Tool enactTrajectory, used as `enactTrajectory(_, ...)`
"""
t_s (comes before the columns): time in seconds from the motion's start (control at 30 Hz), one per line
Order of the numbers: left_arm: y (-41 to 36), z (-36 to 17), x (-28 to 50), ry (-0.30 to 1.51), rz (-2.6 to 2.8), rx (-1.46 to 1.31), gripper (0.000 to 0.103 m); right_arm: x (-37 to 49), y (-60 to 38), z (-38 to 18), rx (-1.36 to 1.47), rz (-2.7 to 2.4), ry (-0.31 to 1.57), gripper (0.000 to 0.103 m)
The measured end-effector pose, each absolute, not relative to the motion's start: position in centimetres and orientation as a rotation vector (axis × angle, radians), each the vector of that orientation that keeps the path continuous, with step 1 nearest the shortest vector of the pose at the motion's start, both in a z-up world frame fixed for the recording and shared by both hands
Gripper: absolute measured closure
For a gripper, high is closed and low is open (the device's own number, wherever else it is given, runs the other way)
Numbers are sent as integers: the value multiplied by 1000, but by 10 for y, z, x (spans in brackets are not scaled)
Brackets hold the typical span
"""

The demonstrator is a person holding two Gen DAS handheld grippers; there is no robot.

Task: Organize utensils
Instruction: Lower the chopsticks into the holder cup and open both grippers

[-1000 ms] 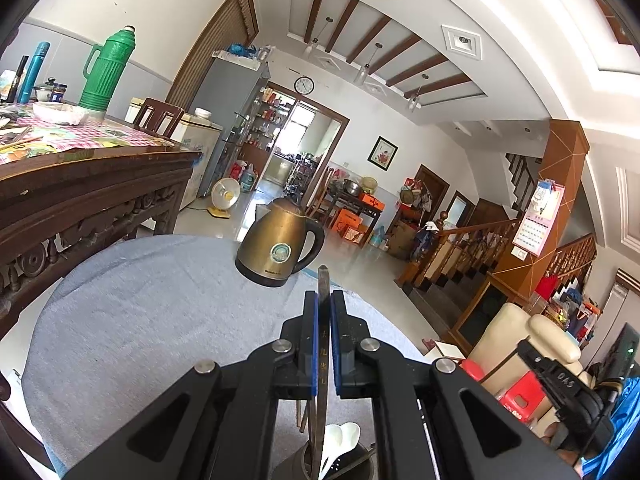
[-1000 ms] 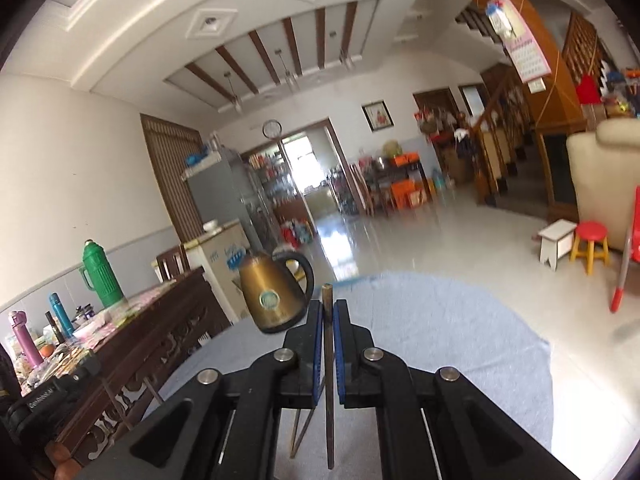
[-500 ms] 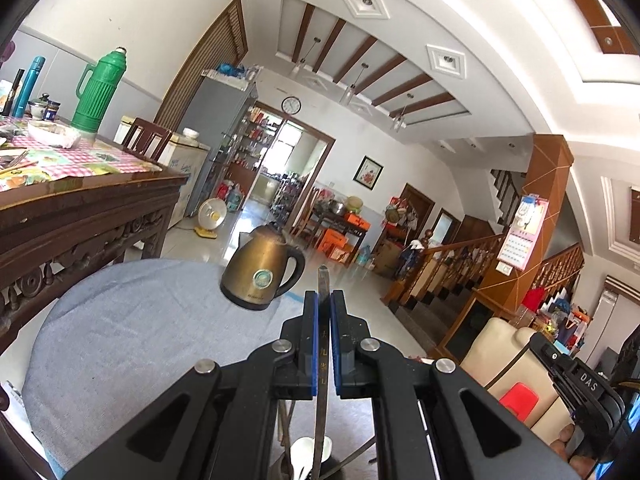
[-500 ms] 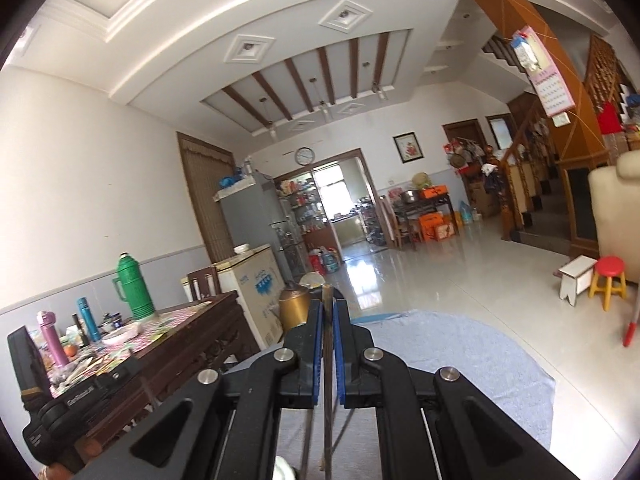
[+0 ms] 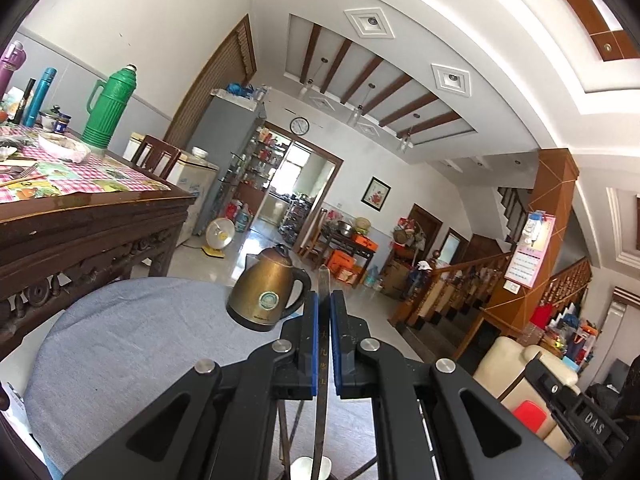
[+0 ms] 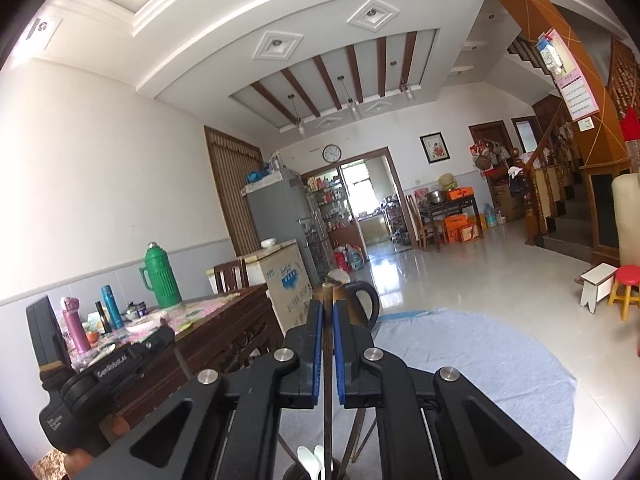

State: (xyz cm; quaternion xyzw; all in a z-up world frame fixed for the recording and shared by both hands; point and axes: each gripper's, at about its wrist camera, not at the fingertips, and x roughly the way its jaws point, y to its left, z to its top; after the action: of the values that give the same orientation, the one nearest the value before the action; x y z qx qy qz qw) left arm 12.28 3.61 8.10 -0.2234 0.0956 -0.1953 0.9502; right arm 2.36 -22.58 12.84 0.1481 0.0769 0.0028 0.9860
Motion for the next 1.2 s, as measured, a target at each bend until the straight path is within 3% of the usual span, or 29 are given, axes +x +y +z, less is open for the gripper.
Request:
enactTrajectory(0.73,21,62,137,241,-374,-416,98,49,-199,102,217,54,267,97)
enactTrajectory(1.2,4,49,137,332,-427,-348,97,66,-213,76,283,62,436,95)
